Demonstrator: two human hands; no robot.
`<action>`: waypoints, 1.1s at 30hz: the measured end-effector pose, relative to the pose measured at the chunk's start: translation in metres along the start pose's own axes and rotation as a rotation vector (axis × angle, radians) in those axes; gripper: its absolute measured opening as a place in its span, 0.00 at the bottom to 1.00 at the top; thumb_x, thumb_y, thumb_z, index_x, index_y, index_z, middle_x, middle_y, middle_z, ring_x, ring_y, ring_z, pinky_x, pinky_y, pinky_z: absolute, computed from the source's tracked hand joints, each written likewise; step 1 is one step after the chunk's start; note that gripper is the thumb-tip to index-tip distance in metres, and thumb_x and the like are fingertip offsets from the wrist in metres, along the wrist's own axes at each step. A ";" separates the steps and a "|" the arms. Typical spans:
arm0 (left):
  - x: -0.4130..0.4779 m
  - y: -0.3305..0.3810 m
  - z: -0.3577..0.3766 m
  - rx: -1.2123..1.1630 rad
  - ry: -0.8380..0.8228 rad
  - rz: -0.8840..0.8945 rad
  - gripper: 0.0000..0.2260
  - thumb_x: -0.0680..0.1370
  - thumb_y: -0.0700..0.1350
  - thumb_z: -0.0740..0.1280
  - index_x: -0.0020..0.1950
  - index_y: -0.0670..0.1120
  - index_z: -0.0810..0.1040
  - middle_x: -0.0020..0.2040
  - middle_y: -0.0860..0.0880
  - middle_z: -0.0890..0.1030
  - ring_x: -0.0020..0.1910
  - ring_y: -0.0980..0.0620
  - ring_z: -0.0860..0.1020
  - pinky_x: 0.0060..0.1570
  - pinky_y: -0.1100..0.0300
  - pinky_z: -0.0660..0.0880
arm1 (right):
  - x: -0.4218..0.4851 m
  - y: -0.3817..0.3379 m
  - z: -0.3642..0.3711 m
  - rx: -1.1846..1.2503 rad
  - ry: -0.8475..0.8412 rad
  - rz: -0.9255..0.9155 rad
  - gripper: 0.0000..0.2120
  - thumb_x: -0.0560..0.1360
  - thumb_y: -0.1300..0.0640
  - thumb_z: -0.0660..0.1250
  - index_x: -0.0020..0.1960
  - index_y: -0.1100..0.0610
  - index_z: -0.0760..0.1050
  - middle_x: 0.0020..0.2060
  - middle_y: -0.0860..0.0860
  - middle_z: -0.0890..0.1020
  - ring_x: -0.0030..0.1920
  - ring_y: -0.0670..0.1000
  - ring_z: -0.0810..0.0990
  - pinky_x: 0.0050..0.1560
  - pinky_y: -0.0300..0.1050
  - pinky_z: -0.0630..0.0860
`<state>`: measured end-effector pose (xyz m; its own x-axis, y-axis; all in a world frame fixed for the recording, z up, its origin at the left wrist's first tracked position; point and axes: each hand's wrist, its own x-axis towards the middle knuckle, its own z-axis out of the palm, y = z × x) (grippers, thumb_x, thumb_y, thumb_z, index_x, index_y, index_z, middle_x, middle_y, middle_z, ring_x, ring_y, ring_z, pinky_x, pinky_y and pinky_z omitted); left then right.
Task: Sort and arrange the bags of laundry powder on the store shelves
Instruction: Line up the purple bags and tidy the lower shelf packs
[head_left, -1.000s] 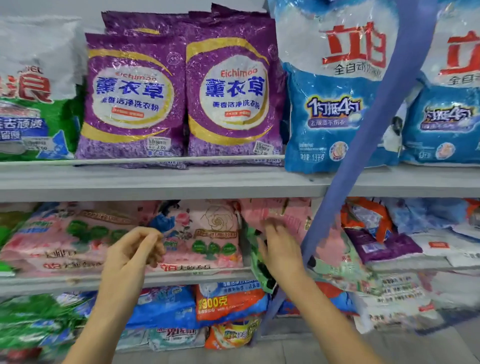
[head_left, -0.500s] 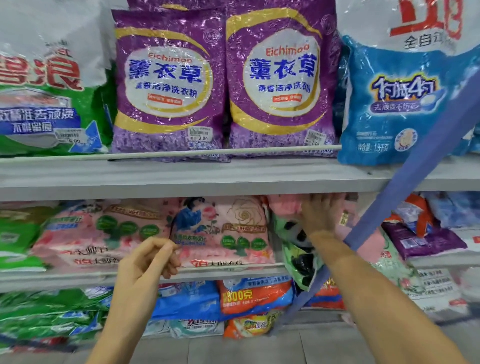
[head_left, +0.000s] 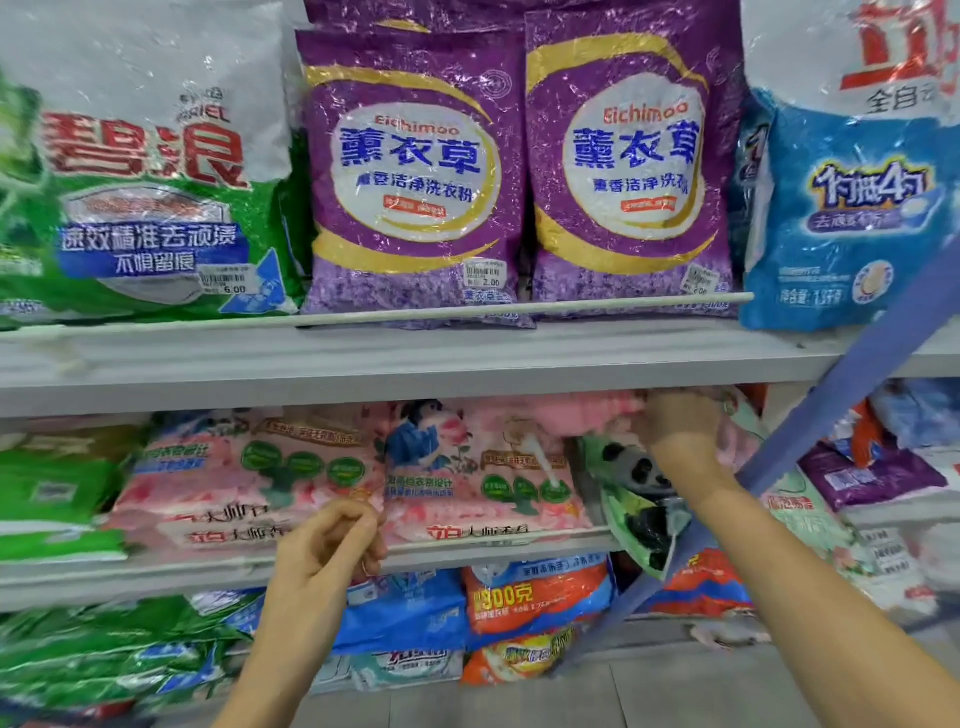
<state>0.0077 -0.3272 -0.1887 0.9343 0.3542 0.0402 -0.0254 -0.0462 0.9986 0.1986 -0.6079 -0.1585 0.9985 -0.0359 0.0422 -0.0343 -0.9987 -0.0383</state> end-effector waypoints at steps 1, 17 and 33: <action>0.002 -0.004 -0.003 0.003 -0.003 -0.008 0.08 0.78 0.36 0.63 0.42 0.38 0.78 0.33 0.41 0.78 0.29 0.54 0.75 0.30 0.67 0.73 | -0.006 -0.006 0.000 -0.043 0.084 -0.068 0.10 0.75 0.52 0.67 0.50 0.59 0.78 0.46 0.57 0.83 0.47 0.57 0.81 0.42 0.45 0.72; 0.019 -0.059 -0.034 -0.324 -0.065 -0.386 0.07 0.81 0.39 0.60 0.55 0.44 0.77 0.49 0.48 0.85 0.49 0.51 0.83 0.42 0.65 0.79 | -0.104 -0.089 -0.038 1.124 0.109 -0.420 0.20 0.61 0.70 0.73 0.46 0.49 0.82 0.40 0.46 0.85 0.42 0.45 0.83 0.43 0.44 0.80; -0.021 -0.083 0.021 -0.679 -0.510 -0.669 0.06 0.73 0.33 0.70 0.45 0.41 0.85 0.38 0.43 0.84 0.36 0.48 0.84 0.36 0.58 0.80 | -0.182 0.022 -0.006 1.895 -0.268 0.256 0.11 0.60 0.64 0.73 0.42 0.58 0.83 0.37 0.59 0.85 0.35 0.56 0.84 0.33 0.46 0.81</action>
<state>-0.0021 -0.3502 -0.2733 0.8660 -0.3221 -0.3824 0.4994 0.5953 0.6295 0.0162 -0.6237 -0.1614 0.9640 0.0374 -0.2633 -0.2581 0.3697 -0.8926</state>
